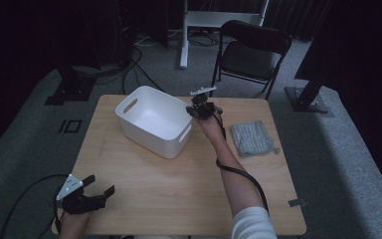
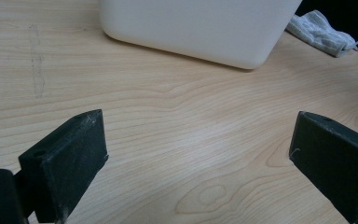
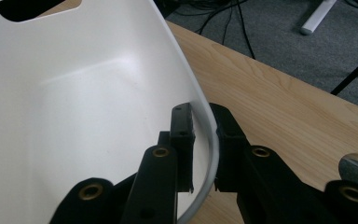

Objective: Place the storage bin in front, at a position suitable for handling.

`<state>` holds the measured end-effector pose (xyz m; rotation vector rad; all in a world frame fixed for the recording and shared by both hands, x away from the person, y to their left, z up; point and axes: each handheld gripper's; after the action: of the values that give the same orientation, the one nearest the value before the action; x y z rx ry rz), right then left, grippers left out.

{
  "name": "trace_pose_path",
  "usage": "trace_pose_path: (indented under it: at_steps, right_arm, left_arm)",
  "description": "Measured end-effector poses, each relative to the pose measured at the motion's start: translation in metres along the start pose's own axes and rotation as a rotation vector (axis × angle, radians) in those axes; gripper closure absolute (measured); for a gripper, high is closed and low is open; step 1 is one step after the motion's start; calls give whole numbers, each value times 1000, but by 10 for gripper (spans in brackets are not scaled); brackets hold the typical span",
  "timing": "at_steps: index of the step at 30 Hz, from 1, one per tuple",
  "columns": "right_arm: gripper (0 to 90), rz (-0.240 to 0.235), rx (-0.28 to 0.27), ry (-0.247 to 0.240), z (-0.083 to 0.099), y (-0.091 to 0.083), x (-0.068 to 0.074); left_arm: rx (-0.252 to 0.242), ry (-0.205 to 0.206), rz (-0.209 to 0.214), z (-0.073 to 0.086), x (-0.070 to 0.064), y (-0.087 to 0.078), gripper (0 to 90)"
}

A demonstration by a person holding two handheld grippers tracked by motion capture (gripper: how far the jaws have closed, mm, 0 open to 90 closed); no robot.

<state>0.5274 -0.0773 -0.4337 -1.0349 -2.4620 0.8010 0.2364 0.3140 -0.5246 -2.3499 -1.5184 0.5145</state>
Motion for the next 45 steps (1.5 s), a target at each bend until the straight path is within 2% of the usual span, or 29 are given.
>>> trace_pose_path:
  at_steps: [6, 17, 45]
  right_arm:
    - [818, -10, 15, 13, -1, -2, -1]
    - [824, -16, 14, 6, 5, -9, 0]
    - [828, -62, 22, -33, 23, -31, 5]
  left_arm:
    - [0, -1, 0, 0, 0, 0, 38]
    - [7, 5, 0, 0, -1, 1, 39]
    - [16, 5, -9, 1, -2, 3, 38]
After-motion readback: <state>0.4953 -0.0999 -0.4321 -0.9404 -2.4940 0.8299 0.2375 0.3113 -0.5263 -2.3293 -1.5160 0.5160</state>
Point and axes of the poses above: each handheld gripper's, and its own axes: y roughly forward along the jaws, z roughly out of its underside, x roughly to its left, and after that the axes turned 6 degrees about -z, right-handed
